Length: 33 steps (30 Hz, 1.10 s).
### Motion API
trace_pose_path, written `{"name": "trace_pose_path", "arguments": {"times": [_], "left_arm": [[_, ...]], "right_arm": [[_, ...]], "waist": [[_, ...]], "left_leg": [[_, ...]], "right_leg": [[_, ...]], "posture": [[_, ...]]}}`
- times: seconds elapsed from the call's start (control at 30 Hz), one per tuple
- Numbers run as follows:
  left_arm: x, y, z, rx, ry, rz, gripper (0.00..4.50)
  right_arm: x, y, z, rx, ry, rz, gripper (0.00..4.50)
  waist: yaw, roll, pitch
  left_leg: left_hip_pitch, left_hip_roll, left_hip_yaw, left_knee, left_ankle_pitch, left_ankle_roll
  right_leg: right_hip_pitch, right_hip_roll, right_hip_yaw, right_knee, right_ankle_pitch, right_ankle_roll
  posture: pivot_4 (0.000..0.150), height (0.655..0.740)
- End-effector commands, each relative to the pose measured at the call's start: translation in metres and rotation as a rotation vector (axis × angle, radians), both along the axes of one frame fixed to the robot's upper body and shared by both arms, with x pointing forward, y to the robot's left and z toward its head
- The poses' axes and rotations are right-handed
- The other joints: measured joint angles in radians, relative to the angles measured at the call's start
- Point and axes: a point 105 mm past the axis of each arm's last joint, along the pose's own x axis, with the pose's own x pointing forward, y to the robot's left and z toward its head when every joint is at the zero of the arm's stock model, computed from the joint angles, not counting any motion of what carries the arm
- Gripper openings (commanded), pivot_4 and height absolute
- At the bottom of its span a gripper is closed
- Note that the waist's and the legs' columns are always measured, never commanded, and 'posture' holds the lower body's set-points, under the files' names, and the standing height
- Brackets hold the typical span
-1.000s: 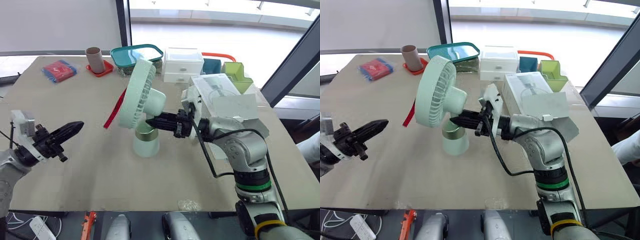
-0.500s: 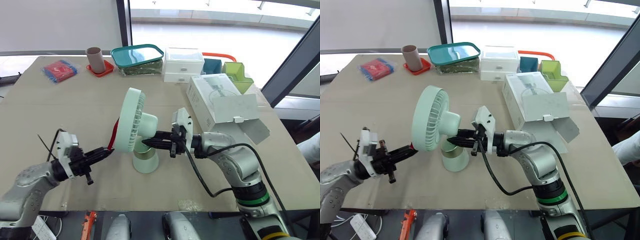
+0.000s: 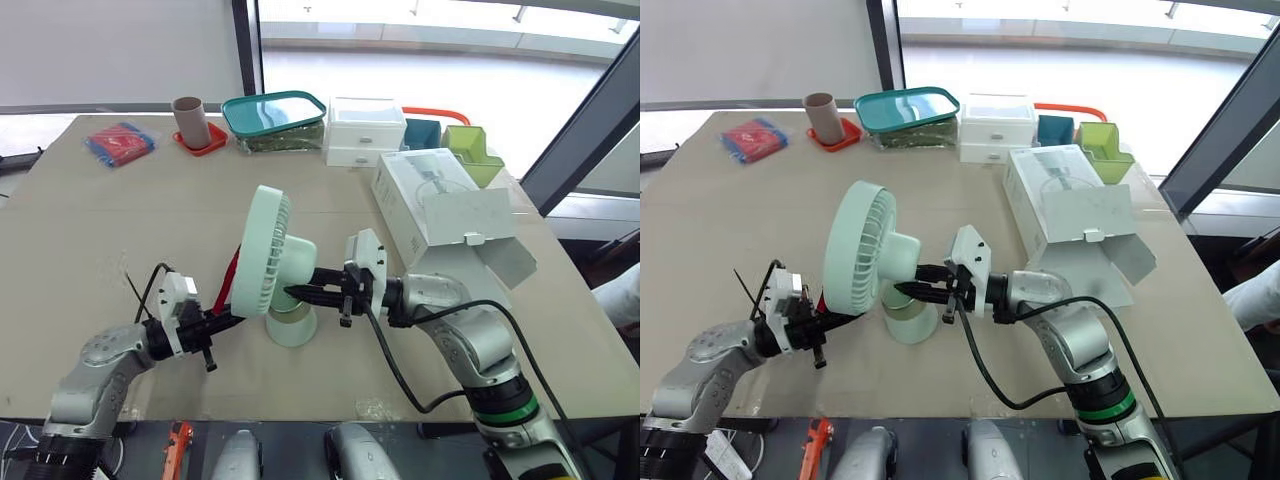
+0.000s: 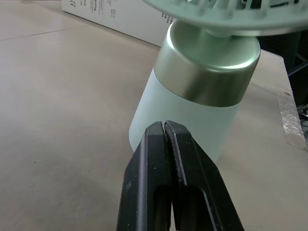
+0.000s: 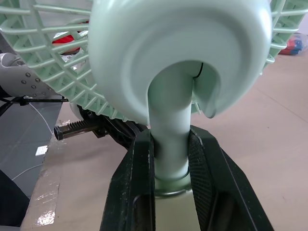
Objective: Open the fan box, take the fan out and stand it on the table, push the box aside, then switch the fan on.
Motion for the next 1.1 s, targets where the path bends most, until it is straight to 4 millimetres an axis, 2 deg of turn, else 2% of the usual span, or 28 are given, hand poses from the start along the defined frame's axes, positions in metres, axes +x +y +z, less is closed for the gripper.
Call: {"name": "trace_pose_path", "arguments": {"times": [0.03, 0.53, 1.1], "left_arm": [[-0.001, -0.008, 0.002, -0.004, -0.03, -0.038, 0.13], [0.009, -0.011, -0.008, 0.017, -0.025, -0.067, 0.13], [0.003, -0.017, -0.007, 0.011, -0.013, -0.115, 0.13]], "right_arm": [[-0.001, -0.001, -0.001, -0.017, -0.016, -0.014, 0.4], [-0.004, -0.004, -0.002, -0.036, -0.022, -0.022, 0.4], [-0.005, 0.0, -0.005, -0.041, -0.014, -0.024, 0.4]], "waist": [[0.0, 0.0, 0.0], [0.001, 0.0, 0.0], [0.002, 0.0, 0.0]], "left_leg": [[0.001, 0.0, 0.0, 0.0, 0.0, 0.0], [0.003, 0.0, 0.0, 0.0, 0.0, 0.0], [0.003, 0.0, 0.0, 0.0, 0.0, 0.0]], "right_leg": [[0.001, 0.0, 0.0, 0.0, 0.0, 0.0], [0.003, 0.001, 0.002, 0.0, -0.001, 0.002], [0.003, 0.001, 0.003, 0.0, -0.002, 0.003]], "posture": [[0.15, 0.74], [0.15, 0.74], [0.15, 0.74]]}}
